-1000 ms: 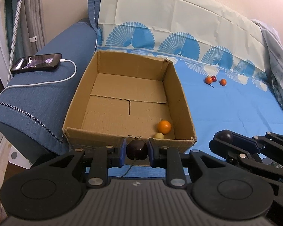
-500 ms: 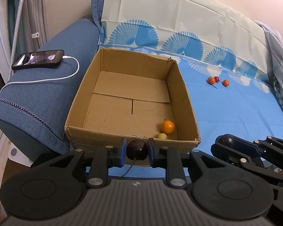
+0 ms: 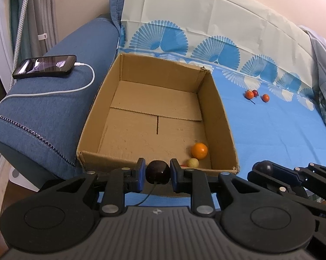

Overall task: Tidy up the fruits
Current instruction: 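Carry the black berry over the box with the left tool while the right tool carries its berry, then open the left tool to drop its berry while the right tool drops its berry into the box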

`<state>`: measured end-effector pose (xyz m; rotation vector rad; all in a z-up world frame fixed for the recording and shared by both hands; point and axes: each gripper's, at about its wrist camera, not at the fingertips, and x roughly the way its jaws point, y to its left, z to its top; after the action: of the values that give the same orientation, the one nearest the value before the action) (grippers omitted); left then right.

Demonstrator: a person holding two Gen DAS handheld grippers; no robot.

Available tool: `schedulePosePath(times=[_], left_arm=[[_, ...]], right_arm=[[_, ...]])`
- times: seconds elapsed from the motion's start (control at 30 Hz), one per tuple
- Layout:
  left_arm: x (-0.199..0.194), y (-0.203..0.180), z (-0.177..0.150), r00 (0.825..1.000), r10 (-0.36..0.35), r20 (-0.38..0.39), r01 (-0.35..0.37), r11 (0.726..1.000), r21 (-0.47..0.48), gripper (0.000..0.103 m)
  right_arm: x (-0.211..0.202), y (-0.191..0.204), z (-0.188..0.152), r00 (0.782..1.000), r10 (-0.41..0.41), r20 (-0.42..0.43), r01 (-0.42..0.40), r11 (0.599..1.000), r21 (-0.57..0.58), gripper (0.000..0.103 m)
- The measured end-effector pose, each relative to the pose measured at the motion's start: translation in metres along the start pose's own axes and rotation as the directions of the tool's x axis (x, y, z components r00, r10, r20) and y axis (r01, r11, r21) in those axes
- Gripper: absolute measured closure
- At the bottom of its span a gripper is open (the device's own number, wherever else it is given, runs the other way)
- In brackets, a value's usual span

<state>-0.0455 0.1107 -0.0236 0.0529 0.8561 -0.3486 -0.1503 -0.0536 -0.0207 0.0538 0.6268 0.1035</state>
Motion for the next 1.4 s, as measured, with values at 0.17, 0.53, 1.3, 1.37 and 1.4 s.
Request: schedulePosePath(times=[0.17,0.53,1.3,1.37,1.4], left_arm=[[0.008,0.004,0.011,1.000,0.003,0.005,-0.003,1.000,-0.007,0.077],[0.040,0.007,0.048,1.000,0.014,0.006,-0.014,1.000,-0.024,0.076],[0.145,0.021,0.048,0.983,0.075,-0.165,-0.076,0.997,0.005,0.076],[0.151,0.022,0.045,0.981,0.083,-0.178,-0.082,0.997,0.008,0.076],[0.154,0.023,0.044,0.979,0.085,-0.186,-0.085,0.996,0.009,0.076]], right_arm=[[0.010,-0.006,0.005,1.000,-0.018,-0.006,0.018,1.000,0.003,0.078],[0.049,-0.013,0.025,1.000,-0.018,0.000,0.018,1.000,-0.026,0.078],[0.146,-0.024,0.021,0.988,0.008,-0.152,-0.011,1.000,-0.015,0.078],[0.150,-0.024,0.019,0.987,0.010,-0.163,-0.012,1.000,-0.016,0.078],[0.152,-0.024,0.018,0.986,0.010,-0.168,-0.013,1.000,-0.016,0.078]])
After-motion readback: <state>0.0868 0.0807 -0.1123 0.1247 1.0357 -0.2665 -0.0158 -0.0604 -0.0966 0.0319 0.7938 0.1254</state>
